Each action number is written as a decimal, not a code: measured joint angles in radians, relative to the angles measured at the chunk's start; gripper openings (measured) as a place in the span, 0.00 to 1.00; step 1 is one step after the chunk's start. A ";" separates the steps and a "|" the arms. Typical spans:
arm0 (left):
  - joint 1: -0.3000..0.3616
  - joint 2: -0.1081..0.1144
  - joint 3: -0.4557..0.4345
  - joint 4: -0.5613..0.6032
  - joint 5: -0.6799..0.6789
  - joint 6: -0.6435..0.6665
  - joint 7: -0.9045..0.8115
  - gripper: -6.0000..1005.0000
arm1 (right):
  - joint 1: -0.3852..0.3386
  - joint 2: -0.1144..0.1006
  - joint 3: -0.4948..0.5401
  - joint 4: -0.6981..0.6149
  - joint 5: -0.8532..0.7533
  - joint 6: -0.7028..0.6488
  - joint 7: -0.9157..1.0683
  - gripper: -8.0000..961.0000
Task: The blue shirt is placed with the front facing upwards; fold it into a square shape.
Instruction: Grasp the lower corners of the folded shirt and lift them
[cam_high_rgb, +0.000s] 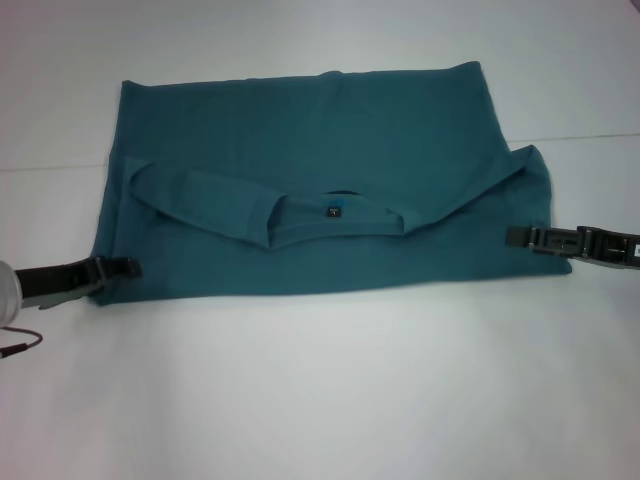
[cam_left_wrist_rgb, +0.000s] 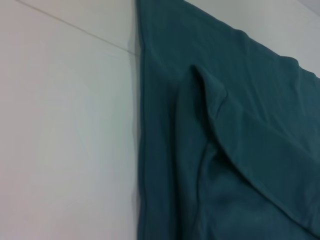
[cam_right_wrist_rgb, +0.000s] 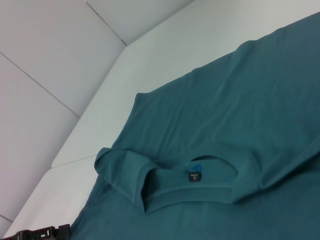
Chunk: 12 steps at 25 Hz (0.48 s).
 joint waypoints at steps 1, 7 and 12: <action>-0.002 -0.001 0.000 0.000 0.000 0.000 0.000 0.58 | 0.000 0.000 0.000 0.000 0.000 0.000 0.000 0.83; -0.006 -0.004 -0.006 0.009 -0.015 0.018 -0.001 0.58 | -0.003 0.000 0.000 0.000 0.002 -0.001 -0.001 0.83; 0.006 -0.003 -0.020 0.037 -0.058 0.064 -0.003 0.57 | -0.004 0.000 0.001 0.000 0.003 -0.003 -0.001 0.83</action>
